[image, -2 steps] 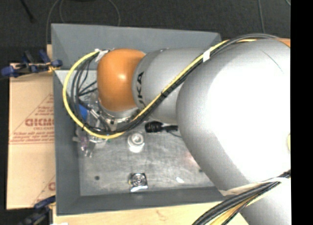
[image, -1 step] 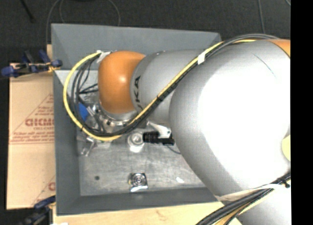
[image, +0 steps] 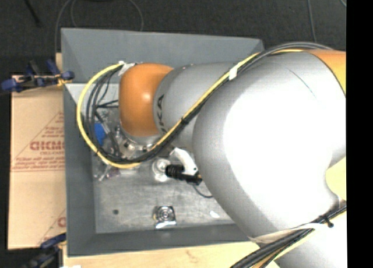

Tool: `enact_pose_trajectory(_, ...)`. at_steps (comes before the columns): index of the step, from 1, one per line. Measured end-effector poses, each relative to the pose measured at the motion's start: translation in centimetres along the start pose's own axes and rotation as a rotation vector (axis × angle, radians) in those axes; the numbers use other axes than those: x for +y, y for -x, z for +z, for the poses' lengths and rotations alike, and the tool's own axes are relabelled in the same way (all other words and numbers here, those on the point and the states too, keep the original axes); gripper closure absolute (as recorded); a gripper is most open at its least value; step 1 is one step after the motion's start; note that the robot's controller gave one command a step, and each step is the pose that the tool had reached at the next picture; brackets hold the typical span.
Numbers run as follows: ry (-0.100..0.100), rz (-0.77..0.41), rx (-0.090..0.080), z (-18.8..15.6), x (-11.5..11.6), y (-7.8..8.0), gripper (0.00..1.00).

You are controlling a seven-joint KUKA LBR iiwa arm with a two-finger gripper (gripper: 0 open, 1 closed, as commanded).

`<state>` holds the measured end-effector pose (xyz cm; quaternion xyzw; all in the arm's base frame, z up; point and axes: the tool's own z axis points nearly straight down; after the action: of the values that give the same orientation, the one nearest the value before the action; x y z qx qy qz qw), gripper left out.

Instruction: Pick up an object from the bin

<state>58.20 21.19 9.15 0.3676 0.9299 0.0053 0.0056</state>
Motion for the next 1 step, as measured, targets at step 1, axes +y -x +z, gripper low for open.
enact_pose_trajectory(1, 0.008, 0.133, 0.001, 0.19, -0.02, 0.01, 0.00)
